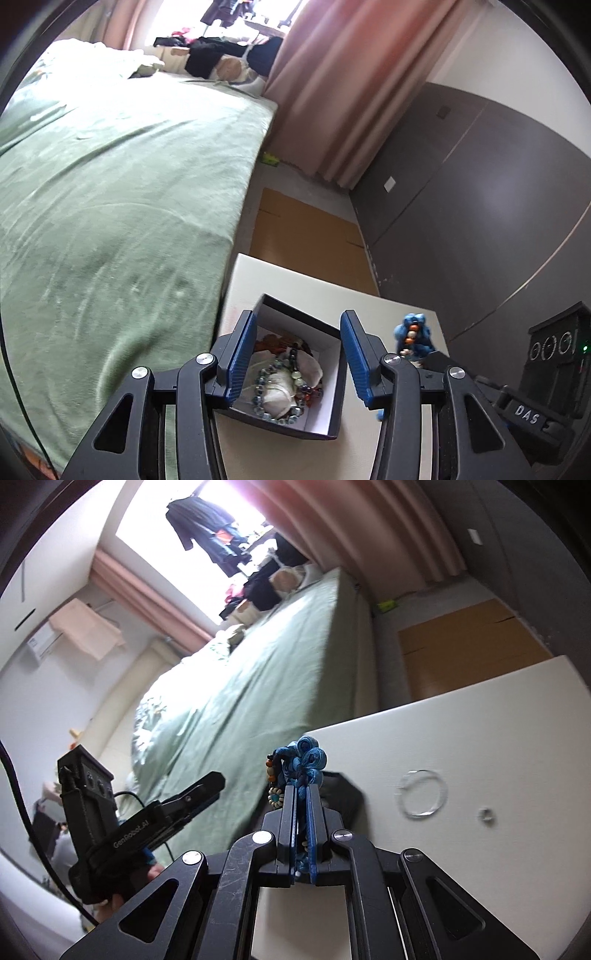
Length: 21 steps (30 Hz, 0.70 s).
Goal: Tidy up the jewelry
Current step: 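Drop bead bracelet into box with left gripper while right gripper drops blue bracelet in, then grasp the silver hoop earring on the table with the left gripper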
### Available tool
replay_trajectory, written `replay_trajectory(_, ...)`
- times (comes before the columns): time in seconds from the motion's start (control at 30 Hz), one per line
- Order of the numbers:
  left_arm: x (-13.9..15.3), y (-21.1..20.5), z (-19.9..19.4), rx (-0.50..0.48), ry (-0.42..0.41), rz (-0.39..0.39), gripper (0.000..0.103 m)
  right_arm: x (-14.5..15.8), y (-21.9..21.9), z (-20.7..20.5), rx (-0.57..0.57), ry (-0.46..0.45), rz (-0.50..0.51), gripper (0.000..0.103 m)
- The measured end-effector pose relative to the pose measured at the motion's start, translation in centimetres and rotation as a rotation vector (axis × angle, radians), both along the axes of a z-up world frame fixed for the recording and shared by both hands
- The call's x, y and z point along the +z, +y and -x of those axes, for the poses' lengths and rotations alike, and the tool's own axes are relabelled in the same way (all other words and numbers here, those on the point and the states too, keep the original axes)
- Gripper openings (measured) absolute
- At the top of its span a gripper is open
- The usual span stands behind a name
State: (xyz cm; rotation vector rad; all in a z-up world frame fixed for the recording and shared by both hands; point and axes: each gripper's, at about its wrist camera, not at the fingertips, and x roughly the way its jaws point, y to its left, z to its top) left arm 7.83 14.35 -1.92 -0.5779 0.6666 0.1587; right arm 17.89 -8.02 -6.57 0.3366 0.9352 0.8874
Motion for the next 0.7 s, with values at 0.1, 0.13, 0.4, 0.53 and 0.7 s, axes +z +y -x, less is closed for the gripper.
replay_trajectory(0.1, 0.2, 0.8, 0.6, 0.014, -0.009, 0.008, 0.049, -0.2, 1.6, 0.4, 0.018, 0.003, -0.014, 0.006)
replay_trajectory(0.13, 0.3, 1.0, 0.8, 0.020, -0.013, 0.012, 0.049, -0.4, 2.2, 0.4, 0.025, 0.011, -0.030, 0.006)
replay_trajectory(0.4, 0.4, 1.5, 1.2, 0.022, -0.014, 0.025, 0.049, -3.3, 4.3, -0.2, 0.000, 0.110, 0.067, 0.048)
replay_trajectory(0.53, 0.5, 1.0, 1.1, 0.007, -0.019, 0.023, 0.049, -2.1, 2.4, -0.3, -0.024, 0.087, 0.047, 0.061)
replay_trajectory(0.7, 0.3, -0.2, 0.5, -0.009, -0.008, 0.014, 0.049, -1.0, -1.6, -0.6, -0.119, 0.049, 0.070, 0.071)
